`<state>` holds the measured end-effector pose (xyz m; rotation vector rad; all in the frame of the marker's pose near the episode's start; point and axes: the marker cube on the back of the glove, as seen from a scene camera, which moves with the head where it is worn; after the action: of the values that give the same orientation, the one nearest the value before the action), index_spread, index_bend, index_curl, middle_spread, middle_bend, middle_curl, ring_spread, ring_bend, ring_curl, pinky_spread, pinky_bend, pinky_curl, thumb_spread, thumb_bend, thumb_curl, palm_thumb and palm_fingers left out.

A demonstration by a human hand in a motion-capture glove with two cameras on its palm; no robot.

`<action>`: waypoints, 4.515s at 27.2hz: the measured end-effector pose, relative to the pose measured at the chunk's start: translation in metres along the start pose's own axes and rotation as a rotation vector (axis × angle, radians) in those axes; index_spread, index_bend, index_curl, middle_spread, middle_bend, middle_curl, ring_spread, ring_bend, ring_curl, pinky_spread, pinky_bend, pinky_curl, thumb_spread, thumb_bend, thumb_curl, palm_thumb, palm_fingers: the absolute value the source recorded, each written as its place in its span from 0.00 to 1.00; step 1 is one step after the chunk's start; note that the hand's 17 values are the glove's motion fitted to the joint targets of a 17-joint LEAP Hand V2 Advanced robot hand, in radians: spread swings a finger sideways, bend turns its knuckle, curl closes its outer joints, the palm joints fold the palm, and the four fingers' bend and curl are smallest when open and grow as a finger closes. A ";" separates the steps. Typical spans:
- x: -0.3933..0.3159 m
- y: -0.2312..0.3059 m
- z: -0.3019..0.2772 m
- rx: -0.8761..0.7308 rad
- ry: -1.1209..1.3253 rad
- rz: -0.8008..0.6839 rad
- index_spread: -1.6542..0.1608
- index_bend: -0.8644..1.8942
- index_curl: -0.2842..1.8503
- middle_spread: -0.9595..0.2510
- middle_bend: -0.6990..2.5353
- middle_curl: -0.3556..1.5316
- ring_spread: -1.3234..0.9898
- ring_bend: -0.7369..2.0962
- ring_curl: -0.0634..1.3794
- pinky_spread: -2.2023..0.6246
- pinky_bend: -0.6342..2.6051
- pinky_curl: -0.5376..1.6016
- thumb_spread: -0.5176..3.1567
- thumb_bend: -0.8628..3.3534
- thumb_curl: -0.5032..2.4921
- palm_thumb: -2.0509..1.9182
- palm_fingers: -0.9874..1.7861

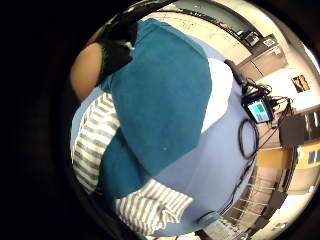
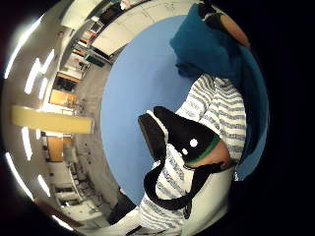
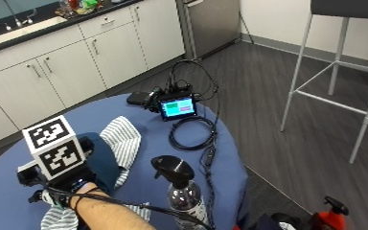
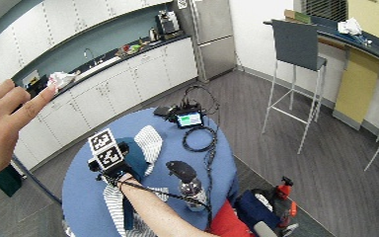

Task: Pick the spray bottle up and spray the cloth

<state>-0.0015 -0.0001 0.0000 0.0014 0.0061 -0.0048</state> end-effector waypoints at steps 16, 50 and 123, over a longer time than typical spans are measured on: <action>-0.002 0.006 -0.003 -0.019 0.036 -0.031 0.73 0.38 0.25 0.79 0.31 0.31 0.60 0.32 0.14 0.83 0.35 0.35 0.41 0.24 0.21 0.61 0.57; 0.134 0.358 -0.104 0.335 -0.571 -0.328 0.71 0.36 0.26 0.79 0.29 0.36 0.61 0.33 0.18 0.82 0.37 0.38 0.45 0.20 0.24 0.63 0.55; 0.278 0.092 -0.106 -0.173 -0.873 -0.015 0.81 0.34 0.22 0.74 0.33 0.43 0.53 0.50 0.35 0.75 0.39 0.42 0.31 0.20 0.35 0.75 0.78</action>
<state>0.2766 0.0909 -0.1080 -0.1736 -0.8663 -0.0194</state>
